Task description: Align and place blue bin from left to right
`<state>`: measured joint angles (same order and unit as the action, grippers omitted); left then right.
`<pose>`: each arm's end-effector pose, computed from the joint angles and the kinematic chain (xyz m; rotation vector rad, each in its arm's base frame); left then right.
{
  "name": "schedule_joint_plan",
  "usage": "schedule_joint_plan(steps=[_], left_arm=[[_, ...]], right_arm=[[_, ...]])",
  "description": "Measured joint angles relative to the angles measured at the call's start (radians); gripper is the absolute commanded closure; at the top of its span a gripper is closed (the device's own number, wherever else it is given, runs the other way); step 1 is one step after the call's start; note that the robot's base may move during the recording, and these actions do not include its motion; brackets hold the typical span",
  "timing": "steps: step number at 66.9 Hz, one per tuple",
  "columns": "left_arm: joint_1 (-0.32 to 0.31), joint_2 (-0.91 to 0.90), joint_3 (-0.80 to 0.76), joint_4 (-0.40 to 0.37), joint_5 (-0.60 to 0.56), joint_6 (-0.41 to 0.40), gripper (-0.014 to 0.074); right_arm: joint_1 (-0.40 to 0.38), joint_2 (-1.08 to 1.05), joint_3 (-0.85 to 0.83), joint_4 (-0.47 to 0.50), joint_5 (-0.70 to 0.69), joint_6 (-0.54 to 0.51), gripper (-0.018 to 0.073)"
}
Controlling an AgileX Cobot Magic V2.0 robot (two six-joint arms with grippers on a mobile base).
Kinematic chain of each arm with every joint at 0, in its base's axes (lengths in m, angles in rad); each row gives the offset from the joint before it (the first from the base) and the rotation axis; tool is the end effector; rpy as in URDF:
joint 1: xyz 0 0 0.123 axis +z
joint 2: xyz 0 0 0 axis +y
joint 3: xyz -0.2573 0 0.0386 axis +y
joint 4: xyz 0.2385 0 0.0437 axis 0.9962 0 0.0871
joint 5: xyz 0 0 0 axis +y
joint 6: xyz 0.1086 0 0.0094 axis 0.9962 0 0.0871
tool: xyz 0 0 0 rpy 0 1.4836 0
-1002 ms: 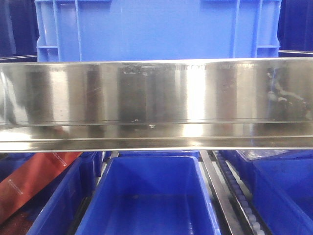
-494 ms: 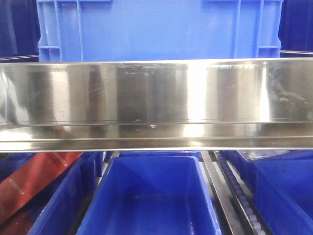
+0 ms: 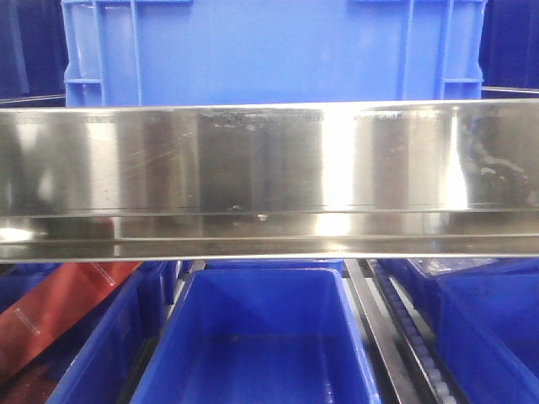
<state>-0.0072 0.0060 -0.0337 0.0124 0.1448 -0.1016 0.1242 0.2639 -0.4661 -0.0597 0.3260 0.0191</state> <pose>0.0891 -0.0004 0.2101 -0.0671 1.5998 -0.0735 0.0950 0.0098 0.3141 -0.1150 1.6030 0.0519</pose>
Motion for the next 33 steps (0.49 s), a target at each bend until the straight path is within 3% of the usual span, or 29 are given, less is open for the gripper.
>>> schedule_joint_plan(steps=[13, 33], left_arm=[[0.001, 0.0, 0.034, 0.0, -0.069, 0.0, 0.0707], [0.001, 0.0, 0.035, 0.0, -0.075, 0.002, 0.0707]], right_arm=[[0.0, 0.0, 0.0, 0.0, -0.002, 0.0, 0.0634], [0.0, 0.0, 0.0, 0.0, -0.002, 0.0, 0.0634]])
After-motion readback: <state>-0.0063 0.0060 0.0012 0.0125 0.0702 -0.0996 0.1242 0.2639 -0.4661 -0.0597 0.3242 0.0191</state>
